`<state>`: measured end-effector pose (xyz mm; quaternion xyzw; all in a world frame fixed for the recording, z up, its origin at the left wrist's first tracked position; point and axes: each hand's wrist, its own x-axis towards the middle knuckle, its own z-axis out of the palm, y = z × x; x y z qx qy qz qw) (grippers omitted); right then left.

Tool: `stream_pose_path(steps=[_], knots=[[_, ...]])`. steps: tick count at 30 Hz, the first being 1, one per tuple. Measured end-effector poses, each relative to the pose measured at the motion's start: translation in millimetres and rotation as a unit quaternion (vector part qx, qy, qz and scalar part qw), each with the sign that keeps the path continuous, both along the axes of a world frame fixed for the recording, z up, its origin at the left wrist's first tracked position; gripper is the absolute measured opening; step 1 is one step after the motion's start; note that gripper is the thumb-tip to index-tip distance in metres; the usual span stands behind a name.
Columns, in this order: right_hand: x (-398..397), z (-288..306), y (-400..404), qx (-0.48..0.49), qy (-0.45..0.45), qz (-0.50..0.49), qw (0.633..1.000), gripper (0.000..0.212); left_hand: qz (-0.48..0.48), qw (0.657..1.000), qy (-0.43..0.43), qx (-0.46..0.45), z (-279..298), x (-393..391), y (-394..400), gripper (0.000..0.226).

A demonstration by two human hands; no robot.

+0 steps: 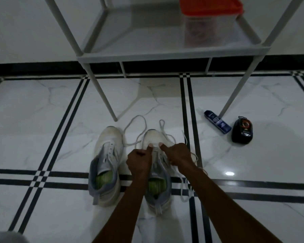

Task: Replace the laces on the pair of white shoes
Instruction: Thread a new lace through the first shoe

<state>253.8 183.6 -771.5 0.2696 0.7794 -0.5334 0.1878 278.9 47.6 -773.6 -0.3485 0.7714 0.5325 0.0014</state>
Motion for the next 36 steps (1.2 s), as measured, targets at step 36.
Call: stream_pose_path(steps=[36], knots=[[14.5, -13.0, -13.2, -0.007, 0.187, -0.070, 0.980, 0.020, -0.056, 0.996, 0.060, 0.040, -17.9, -6.9, -7.0, 0.026]])
